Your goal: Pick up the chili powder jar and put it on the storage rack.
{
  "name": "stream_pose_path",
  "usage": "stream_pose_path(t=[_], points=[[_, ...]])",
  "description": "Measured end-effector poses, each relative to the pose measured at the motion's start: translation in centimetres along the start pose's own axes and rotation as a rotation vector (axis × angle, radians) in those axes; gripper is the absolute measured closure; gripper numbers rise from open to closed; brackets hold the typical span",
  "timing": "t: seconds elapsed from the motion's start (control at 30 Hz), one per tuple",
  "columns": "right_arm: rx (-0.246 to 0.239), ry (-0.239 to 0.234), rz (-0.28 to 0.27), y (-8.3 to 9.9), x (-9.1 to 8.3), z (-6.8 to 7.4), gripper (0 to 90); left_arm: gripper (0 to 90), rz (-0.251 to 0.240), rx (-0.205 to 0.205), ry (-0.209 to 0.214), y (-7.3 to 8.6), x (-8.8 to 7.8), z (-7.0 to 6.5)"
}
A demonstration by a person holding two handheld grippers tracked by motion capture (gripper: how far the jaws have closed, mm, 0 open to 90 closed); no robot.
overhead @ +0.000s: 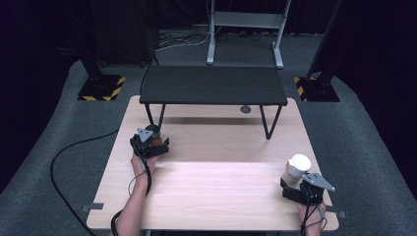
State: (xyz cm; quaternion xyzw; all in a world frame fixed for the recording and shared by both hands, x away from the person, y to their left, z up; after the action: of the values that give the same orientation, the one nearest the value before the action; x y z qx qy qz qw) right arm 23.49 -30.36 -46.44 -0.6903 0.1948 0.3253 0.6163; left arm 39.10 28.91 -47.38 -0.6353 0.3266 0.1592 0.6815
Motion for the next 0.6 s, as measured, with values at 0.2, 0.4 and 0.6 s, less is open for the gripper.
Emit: stream_pose_path(t=[0.2,0.4,0.6], points=[[0.002,-0.002,-0.003,0.07,-0.02,-0.01,0.0,10.7,0.010,-0.009,-0.043,-0.05,-0.15,-0.52],[0.004,-0.003,-0.008,0.14,-0.04,-0.06,0.0,24.2,0.010,-0.011,-0.044,-0.01,-0.19,-0.52],[0.002,-0.006,-0.006,0.11,-0.03,-0.13,0.0,31.2,0.009,-0.014,-0.045,0.01,-0.19,-0.52]])
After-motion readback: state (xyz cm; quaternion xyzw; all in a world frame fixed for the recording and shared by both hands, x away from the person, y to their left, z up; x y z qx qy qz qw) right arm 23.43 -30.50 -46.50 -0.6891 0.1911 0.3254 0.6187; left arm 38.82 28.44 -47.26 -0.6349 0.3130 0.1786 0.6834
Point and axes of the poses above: each handheld gripper's, and its own axes: x roughly forward along the jaws, y roughly out of its underside, z roughly to its left, the point moved 2 cm from there along x, roughly forward along the jaws, and after that the axes turned 15 degrees about z, right-handed, at the moved point
